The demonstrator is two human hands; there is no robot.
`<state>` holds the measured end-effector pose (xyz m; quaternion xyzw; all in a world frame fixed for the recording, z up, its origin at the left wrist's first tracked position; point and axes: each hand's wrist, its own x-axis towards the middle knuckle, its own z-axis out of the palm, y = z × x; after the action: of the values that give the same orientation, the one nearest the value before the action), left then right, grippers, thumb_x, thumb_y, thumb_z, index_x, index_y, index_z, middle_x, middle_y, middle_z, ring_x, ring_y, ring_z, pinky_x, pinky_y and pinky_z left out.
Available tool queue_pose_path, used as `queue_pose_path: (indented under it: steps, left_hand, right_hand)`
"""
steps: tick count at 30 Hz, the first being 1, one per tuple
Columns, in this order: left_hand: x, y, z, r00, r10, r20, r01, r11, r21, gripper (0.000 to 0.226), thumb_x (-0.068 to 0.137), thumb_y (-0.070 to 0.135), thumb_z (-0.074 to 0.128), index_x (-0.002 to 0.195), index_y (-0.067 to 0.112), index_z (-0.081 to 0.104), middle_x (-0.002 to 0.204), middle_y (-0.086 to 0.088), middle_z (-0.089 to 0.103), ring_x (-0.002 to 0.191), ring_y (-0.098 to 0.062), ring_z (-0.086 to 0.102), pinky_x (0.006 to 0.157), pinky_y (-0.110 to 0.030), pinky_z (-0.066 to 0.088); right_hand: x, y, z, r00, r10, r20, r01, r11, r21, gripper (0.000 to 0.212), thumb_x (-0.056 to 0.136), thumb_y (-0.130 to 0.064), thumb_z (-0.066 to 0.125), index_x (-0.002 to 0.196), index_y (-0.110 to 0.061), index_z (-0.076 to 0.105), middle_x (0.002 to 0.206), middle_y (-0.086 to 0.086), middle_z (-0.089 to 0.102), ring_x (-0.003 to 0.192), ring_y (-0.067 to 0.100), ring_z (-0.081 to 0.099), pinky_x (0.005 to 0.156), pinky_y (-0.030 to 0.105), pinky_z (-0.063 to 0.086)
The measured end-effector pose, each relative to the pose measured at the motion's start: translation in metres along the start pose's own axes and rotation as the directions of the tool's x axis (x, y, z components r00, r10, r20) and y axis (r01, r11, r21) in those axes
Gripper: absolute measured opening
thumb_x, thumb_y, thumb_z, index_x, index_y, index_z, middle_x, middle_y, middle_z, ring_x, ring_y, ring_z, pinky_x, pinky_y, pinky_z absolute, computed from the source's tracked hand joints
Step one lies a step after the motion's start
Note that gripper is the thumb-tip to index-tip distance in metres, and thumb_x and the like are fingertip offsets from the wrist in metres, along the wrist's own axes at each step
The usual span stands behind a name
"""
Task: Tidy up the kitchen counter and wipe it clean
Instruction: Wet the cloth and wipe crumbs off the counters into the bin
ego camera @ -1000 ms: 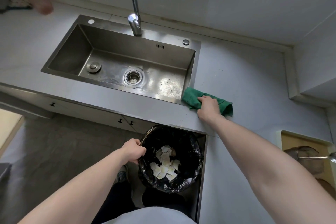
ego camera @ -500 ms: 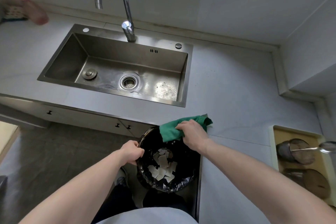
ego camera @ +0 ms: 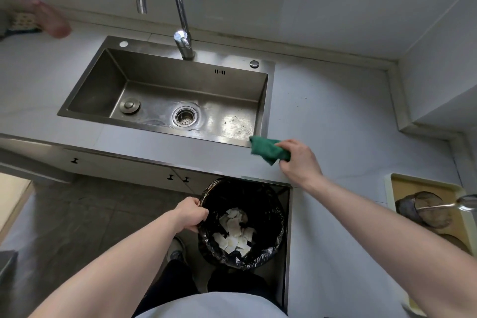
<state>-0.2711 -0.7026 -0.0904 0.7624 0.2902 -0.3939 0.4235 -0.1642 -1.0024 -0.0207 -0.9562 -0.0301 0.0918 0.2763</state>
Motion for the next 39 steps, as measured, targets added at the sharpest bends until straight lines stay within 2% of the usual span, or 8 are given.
queue_pose_path:
  steps: [4, 9, 17, 22, 24, 29, 35, 39]
  left_hand:
    - [0.0, -0.003, 0.002, 1.0, 0.003, -0.005, -0.003, 1.0, -0.008, 0.015, 0.072, 0.007, 0.061, 0.083, 0.012, 0.052, 0.081, -0.011, 0.066, 0.07, -0.032, 0.077, 0.064, -0.041, 0.066]
    - [0.0, -0.005, 0.003, 1.0, 0.001, -0.01, -0.001, 1.0, -0.025, 0.017, 0.07, 0.008, 0.061, 0.082, 0.013, 0.049, 0.08, -0.011, 0.065, 0.07, -0.032, 0.077, 0.064, -0.041, 0.066]
    - [0.002, -0.007, 0.005, 1.0, -0.008, -0.025, 0.007, 1.0, -0.029, 0.018, 0.072, 0.006, 0.061, 0.079, 0.014, 0.047, 0.08, -0.012, 0.066, 0.068, -0.033, 0.077, 0.065, -0.043, 0.066]
    - [0.0, -0.005, 0.004, 0.999, -0.009, -0.037, 0.009, 1.0, -0.011, 0.014, 0.074, 0.004, 0.061, 0.081, 0.011, 0.051, 0.084, -0.014, 0.067, 0.066, -0.033, 0.076, 0.061, -0.041, 0.065]
    - [0.001, -0.004, 0.004, 0.999, -0.01, -0.036, 0.01, 1.0, -0.004, 0.012, 0.075, 0.004, 0.061, 0.083, 0.01, 0.055, 0.087, -0.016, 0.068, 0.066, -0.034, 0.076, 0.059, -0.04, 0.065]
    - [0.0, -0.005, -0.002, 1.0, -0.014, -0.019, 0.014, 1.0, -0.003, 0.014, 0.073, 0.005, 0.061, 0.083, 0.011, 0.055, 0.088, -0.016, 0.07, 0.069, -0.035, 0.077, 0.065, -0.044, 0.066]
    - [-0.005, -0.003, 0.0, 1.0, -0.004, -0.018, 0.003, 1.0, -0.018, 0.013, 0.077, 0.003, 0.06, 0.083, 0.01, 0.051, 0.083, -0.012, 0.066, 0.065, -0.03, 0.076, 0.055, -0.032, 0.061]
    - [-0.006, -0.002, -0.002, 1.0, -0.005, -0.024, 0.004, 1.0, -0.024, 0.015, 0.077, 0.003, 0.06, 0.083, 0.011, 0.049, 0.083, -0.012, 0.065, 0.062, -0.03, 0.075, 0.053, -0.031, 0.06]
  right_hand:
    - [0.021, 0.005, 0.01, 0.99, 0.144, 0.003, -0.143, 0.988, -0.053, 0.052, 0.08, -0.004, 0.061, 0.127, -0.026, 0.067, 0.12, 0.0, 0.066, 0.112, 0.024, 0.061, 0.093, 0.032, 0.048]
    - [0.008, 0.005, 0.048, 0.979, 0.201, 0.026, -0.197, 0.975, -0.105, 0.054, 0.084, 0.006, 0.061, 0.132, -0.019, 0.065, 0.124, 0.004, 0.069, 0.119, 0.026, 0.06, 0.102, 0.036, 0.049]
    - [-0.031, -0.015, 0.066, 0.977, 0.046, 0.207, 0.002, 0.974, -0.225, 0.049, 0.088, -0.001, 0.057, 0.132, -0.022, 0.062, 0.117, 0.01, 0.065, 0.112, 0.029, 0.059, 0.097, 0.038, 0.05]
    - [-0.06, -0.03, 0.062, 0.89, -0.027, 0.455, 0.102, 0.985, -0.14, 0.033, 0.075, -0.005, 0.055, 0.097, -0.025, 0.071, 0.095, -0.001, 0.072, 0.096, 0.024, 0.067, 0.081, 0.034, 0.055]
    - [-0.075, -0.033, 0.064, 0.87, -0.052, 0.49, 0.116, 0.988, -0.102, 0.034, 0.074, -0.006, 0.054, 0.096, -0.026, 0.071, 0.09, -0.005, 0.072, 0.092, 0.021, 0.067, 0.078, 0.033, 0.055]
    - [-0.069, -0.027, 0.045, 0.953, 0.007, 0.304, -0.013, 1.0, 0.016, 0.038, 0.074, -0.013, 0.056, 0.104, -0.031, 0.071, 0.088, -0.013, 0.072, 0.084, 0.009, 0.064, 0.073, 0.025, 0.05]
    - [-0.023, -0.017, 0.009, 0.992, 0.126, 0.013, -0.127, 0.989, 0.08, 0.028, 0.08, -0.013, 0.064, 0.102, -0.029, 0.071, 0.076, -0.012, 0.064, 0.073, 0.012, 0.059, 0.064, 0.021, 0.04]
    - [-0.01, -0.009, 0.019, 0.977, 0.21, 0.02, -0.211, 0.977, 0.036, 0.042, 0.08, -0.01, 0.062, 0.116, -0.03, 0.07, 0.092, -0.003, 0.072, 0.089, 0.023, 0.066, 0.073, 0.027, 0.047]
